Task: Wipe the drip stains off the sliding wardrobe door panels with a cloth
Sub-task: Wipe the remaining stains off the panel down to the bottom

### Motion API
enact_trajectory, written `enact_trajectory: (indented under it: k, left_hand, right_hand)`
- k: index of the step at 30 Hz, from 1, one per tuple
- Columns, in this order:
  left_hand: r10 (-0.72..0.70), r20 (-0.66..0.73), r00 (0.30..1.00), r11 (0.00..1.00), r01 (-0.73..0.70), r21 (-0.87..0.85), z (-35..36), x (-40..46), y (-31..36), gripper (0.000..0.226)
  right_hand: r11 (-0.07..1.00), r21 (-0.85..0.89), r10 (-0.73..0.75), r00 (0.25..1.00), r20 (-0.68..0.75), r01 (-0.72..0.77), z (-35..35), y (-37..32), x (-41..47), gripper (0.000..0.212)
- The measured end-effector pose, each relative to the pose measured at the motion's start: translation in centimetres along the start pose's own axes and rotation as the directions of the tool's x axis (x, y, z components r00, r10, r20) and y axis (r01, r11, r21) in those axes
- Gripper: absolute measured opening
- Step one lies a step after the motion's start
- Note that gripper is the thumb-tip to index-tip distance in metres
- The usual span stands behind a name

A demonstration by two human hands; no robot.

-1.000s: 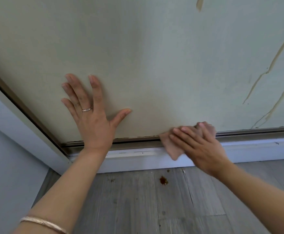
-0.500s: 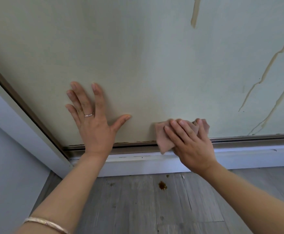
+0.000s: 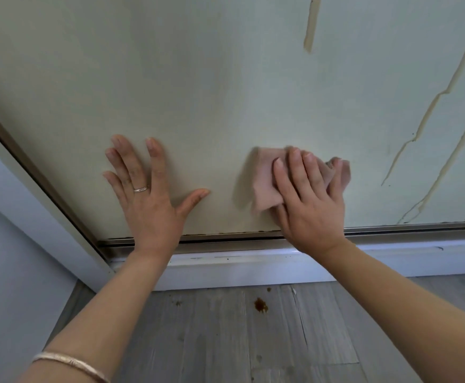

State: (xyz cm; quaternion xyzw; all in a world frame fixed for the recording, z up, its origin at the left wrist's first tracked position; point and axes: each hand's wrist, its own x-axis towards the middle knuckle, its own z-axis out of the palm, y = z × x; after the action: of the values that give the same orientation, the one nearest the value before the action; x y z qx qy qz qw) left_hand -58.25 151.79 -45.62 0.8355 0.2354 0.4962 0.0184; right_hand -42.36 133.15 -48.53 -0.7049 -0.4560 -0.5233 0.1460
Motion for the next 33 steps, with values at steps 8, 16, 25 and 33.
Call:
enact_trajectory:
  k: [8,16,25,33]
  left_hand:
    - [0.033,-0.021,0.999,0.999,-0.033,-0.009,0.3,-0.1,-0.2,0.098]
    - [0.002,-0.002,1.000,1.000,-0.002,-0.004,-1.1,0.5,1.3,0.093]
    - [0.107,-0.179,0.978,0.991,-0.119,-0.058,-8.9,15.7,10.2,0.094]
    - [0.056,-0.097,0.994,0.995,-0.064,-0.081,-11.2,21.1,11.2,0.098]
  right_hand:
    - [1.000,0.000,0.005,0.993,0.114,-0.005,0.7,-1.2,-5.2,0.061]
    - [0.988,0.014,0.152,0.988,-0.007,-0.152,0.4,-1.6,-0.1,0.069]
    - [0.997,0.008,0.080,0.987,-0.138,-0.079,-4.5,2.3,12.6,0.060]
    - [0.980,-0.052,0.173,0.950,-0.259,-0.193,-5.7,3.5,19.4,0.062]
